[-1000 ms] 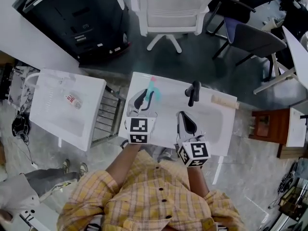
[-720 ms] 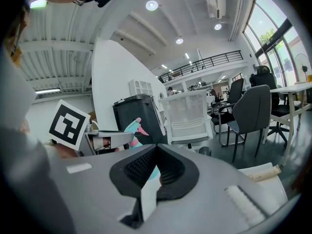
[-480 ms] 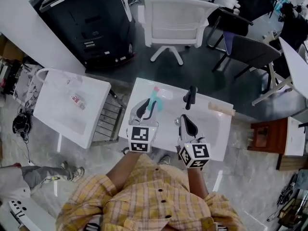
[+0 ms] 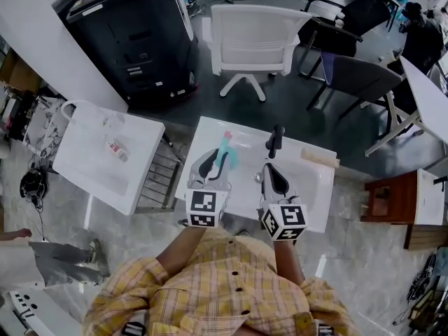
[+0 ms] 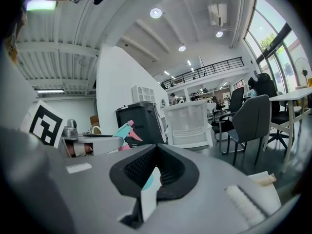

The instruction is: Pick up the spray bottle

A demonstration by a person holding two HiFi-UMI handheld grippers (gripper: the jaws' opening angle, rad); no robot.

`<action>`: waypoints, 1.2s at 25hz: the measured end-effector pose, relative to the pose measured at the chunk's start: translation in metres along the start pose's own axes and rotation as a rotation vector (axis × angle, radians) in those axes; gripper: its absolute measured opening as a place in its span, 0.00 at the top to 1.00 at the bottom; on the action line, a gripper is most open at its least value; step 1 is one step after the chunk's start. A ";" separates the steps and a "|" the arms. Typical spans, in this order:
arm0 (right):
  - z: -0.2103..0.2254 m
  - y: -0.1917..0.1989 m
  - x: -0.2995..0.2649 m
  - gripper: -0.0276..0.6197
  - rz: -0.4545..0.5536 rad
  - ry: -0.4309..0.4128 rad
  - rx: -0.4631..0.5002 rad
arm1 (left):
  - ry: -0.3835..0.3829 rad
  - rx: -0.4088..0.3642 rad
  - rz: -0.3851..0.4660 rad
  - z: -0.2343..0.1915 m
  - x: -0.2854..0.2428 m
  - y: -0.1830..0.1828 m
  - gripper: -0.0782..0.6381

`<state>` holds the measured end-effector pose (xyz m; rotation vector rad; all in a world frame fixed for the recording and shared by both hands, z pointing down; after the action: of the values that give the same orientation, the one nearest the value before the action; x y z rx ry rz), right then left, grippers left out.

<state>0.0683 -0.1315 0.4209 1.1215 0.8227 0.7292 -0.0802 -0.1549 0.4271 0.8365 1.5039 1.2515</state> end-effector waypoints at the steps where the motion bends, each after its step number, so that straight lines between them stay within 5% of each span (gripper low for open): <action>1: -0.001 -0.001 0.001 0.96 0.003 0.002 0.001 | 0.001 -0.001 0.003 0.001 0.003 -0.001 0.76; 30: 0.000 -0.020 0.012 0.96 0.061 0.020 0.034 | 0.015 -0.025 0.061 0.014 0.023 -0.016 0.76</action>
<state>0.0762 -0.1269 0.3992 1.1756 0.8237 0.7804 -0.0723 -0.1332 0.4061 0.8635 1.4817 1.3216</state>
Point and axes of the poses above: the fingertips, and each gripper's own axes: x backward along the fingers, z to its right, y out of its underside, the point moved 3 cm from there along x, backward along the fingers, and after that the axes turned 4 degrees about -y, right-handed, at the moved point
